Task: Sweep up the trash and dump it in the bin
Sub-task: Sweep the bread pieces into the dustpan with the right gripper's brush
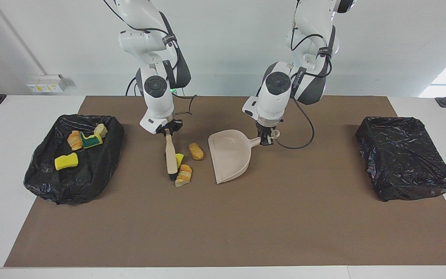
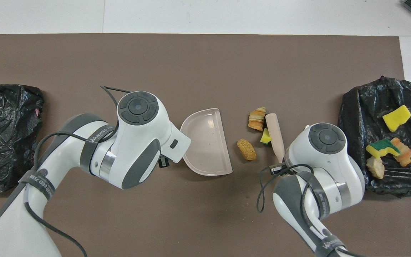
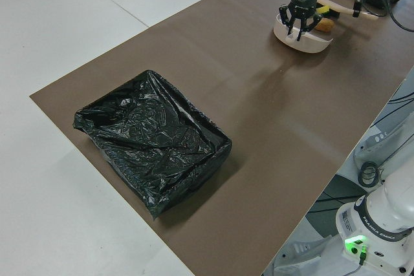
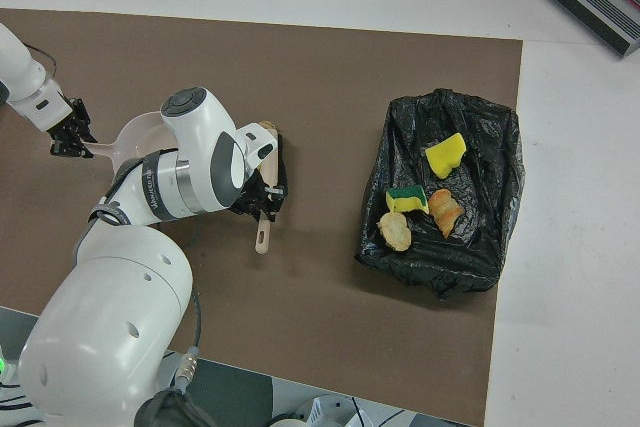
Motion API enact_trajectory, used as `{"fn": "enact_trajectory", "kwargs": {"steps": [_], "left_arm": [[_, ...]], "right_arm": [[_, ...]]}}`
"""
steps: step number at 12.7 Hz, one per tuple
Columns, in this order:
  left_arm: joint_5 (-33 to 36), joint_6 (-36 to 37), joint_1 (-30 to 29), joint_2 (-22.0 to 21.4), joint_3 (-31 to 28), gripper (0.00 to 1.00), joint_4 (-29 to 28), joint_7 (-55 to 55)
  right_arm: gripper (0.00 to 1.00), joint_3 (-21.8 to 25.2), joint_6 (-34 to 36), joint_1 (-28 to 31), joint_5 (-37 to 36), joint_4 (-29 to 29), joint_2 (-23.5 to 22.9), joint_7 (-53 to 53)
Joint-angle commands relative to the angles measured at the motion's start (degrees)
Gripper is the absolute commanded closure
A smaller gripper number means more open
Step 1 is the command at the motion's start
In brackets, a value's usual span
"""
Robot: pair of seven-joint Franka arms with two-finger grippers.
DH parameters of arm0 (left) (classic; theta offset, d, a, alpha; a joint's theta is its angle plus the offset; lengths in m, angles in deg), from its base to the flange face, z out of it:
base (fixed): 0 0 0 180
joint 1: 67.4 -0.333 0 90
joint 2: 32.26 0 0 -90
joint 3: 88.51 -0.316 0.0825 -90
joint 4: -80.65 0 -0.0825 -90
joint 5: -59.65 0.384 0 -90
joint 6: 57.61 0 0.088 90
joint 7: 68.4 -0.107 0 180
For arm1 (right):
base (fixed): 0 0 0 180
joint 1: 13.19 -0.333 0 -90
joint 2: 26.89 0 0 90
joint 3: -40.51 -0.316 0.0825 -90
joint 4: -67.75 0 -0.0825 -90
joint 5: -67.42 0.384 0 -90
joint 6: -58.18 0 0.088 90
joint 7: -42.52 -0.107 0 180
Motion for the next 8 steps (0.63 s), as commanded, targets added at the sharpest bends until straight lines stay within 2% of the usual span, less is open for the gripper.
{"fn": "enact_trajectory", "kwargs": {"steps": [1, 3, 8], "left_arm": [[-3.38, -2.59, 0.47, -1.82, -0.46, 1.00, -3.71, 0.75], [-3.56, -4.17, 1.17, -2.26, -0.46, 1.00, -5.12, 2.07], [-3.56, -5.85, 1.87, -2.61, -0.46, 1.00, -5.83, 4.89]], "right_arm": [[1.00, -0.15, -1.46, -2.31, 5.62, 0.95, -2.23, -1.39], [1.00, -0.15, -1.64, -5.90, 7.92, 2.53, -3.55, -4.73], [1.00, -0.23, -3.66, -13.12, 20.99, 4.99, -4.00, -4.30]]}}
